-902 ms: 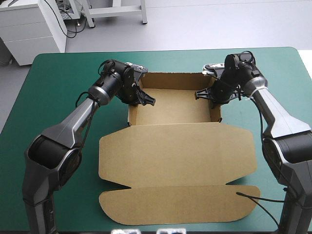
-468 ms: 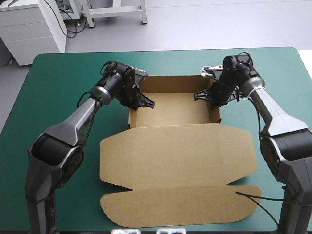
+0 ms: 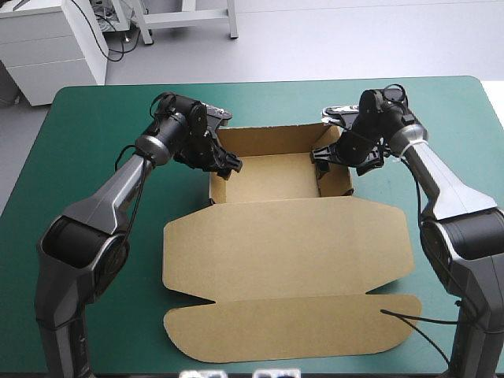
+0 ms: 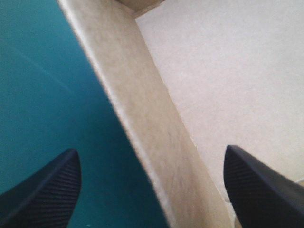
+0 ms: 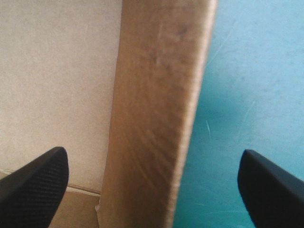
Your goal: Fold the box
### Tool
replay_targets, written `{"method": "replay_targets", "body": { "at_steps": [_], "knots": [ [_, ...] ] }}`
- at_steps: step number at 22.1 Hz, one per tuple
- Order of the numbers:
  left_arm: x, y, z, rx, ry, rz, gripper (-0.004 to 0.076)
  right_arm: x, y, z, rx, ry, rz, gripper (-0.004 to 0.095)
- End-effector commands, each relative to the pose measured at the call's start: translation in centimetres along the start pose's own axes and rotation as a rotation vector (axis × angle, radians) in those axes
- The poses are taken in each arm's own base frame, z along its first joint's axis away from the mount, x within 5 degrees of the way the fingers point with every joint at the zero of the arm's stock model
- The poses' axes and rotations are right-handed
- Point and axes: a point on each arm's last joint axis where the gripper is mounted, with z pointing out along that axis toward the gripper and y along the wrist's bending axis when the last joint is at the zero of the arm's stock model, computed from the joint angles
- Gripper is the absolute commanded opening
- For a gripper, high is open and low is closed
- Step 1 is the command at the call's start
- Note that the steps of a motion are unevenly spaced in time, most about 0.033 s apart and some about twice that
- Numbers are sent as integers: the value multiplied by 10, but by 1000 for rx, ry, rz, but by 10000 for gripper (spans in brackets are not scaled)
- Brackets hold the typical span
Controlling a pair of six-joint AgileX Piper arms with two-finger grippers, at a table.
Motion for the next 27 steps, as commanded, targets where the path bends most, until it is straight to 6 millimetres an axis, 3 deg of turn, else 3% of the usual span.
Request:
{"method": "replay_targets", "body": {
  "at_steps": [1, 4, 8, 9, 10, 13, 14, 16, 18, 20, 24, 27],
  "knots": [
    [-3, -3, -55, 20, -153, -5, 592, 1, 6, -35, -13, -80, -23, 914],
    [-4, -3, -76, 21, -224, 2, 592, 3, 7, -45, -13, -103, -42, 914],
    [8, -2, -145, 3, -389, 63, 552, 16, 13, -97, 22, -222, -116, 914],
    [18, -3, -171, -6, -432, 96, 482, 24, 15, -120, 42, -278, -127, 914],
    [25, -2, -183, -15, -453, 113, 433, 27, 16, -130, 43, -308, -135, 914],
    [58, -1, -234, -64, -517, 219, 116, 53, 25, -188, 54, -485, -182, 804],
    [70, -1, -248, -75, -550, 243, 20, 63, 28, -205, 57, -528, -196, 721],
    [91, -1, -269, -99, -592, 280, -6, 84, 32, -233, 68, -597, -230, 463],
    [111, 0, -284, -129, -622, 293, -6, 101, 35, -253, 74, -644, -251, 190],
    [129, 1, -292, -149, -630, 303, -6, 118, 37, -267, 84, -661, -283, -19],
    [161, 5, -291, -191, -600, 303, -8, 143, 40, -285, 98, -708, -310, -14],
    [178, 8, -281, -221, -568, 306, -8, 158, 39, -286, 105, -736, -311, -14]
  ]
}}
